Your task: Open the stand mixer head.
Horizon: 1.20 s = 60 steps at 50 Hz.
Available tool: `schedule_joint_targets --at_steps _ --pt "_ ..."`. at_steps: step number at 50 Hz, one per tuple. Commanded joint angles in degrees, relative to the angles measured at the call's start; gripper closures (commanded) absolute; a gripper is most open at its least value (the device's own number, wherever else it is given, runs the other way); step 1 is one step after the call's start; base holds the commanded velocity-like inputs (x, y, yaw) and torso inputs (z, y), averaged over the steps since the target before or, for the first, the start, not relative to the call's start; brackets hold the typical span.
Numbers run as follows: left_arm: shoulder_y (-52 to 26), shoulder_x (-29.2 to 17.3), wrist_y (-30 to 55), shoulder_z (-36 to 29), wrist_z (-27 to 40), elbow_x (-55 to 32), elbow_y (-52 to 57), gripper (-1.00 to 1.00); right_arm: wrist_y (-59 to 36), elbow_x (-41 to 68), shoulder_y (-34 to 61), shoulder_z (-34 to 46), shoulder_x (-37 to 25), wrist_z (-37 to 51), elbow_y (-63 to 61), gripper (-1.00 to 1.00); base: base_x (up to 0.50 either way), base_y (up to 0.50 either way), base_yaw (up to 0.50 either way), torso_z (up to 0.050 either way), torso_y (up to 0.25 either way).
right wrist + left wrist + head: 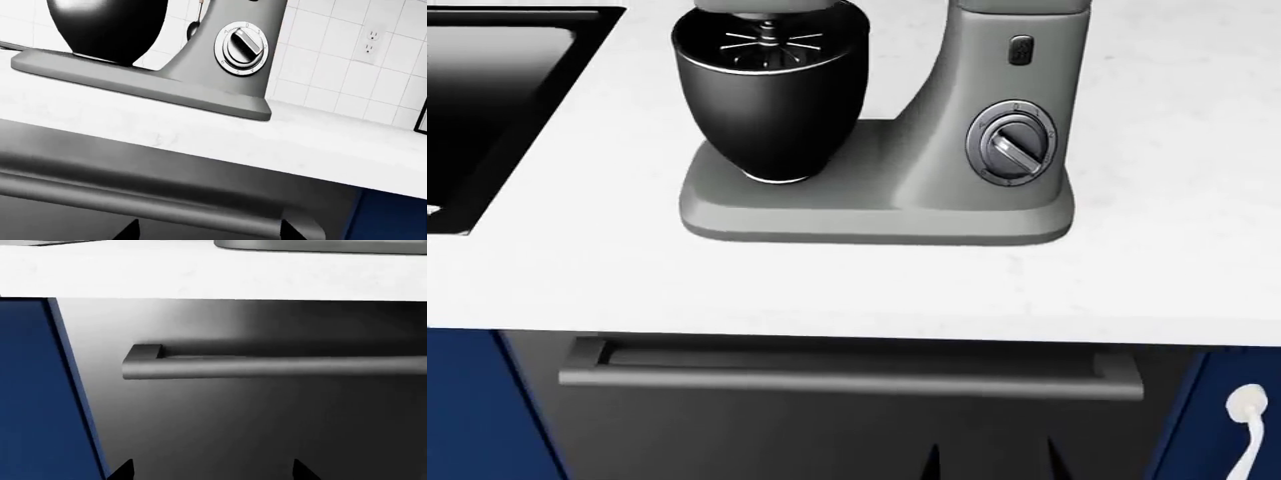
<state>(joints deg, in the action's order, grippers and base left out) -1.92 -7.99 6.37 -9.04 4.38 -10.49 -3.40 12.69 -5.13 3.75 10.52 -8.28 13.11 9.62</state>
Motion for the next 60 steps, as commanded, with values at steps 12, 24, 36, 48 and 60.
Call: schedule_joint_targets --at_steps 12,24,36,48,60 --pt "0.18 0.13 -1.3 0.23 -2.56 -2.03 -0.99 -1.0 -1.15 1.48 -0.56 -0.43 0.36 -0.78 -2.06 -1.0 0.0 0.0 0.0 0.05 0.0" --pt "0.2 -0.22 -1.38 -0.32 -1.98 -2.32 -0.97 -1.0 -1.25 1.17 -0.4 0.33 -0.05 0.02 -1.67 -1.0 0.0 0.0 0.0 0.05 0.0" --pt "1.04 -0.67 0.47 -0.98 0.58 -1.4 2.59 -1.0 -3.99 -2.36 -0.91 2.01 -0.91 1.52 -4.71 -1.0 0.0 0.0 0.0 0.029 0.0" --pt "-2.15 -4.9 24.59 2.81 8.71 -8.73 34.37 -1.0 -29.33 1.6 3.16 -4.92 0.07 2.06 -38.6 -1.0 0.0 0.0 0.0 0.0 0.0" --pt "-14.62 -7.68 42.25 8.59 13.39 -16.94 51.15 -1.0 -45.67 6.86 16.73 -8.67 0.98 2.18 -51.89 -1.0 0.0 0.0 0.0 0.0 0.0"
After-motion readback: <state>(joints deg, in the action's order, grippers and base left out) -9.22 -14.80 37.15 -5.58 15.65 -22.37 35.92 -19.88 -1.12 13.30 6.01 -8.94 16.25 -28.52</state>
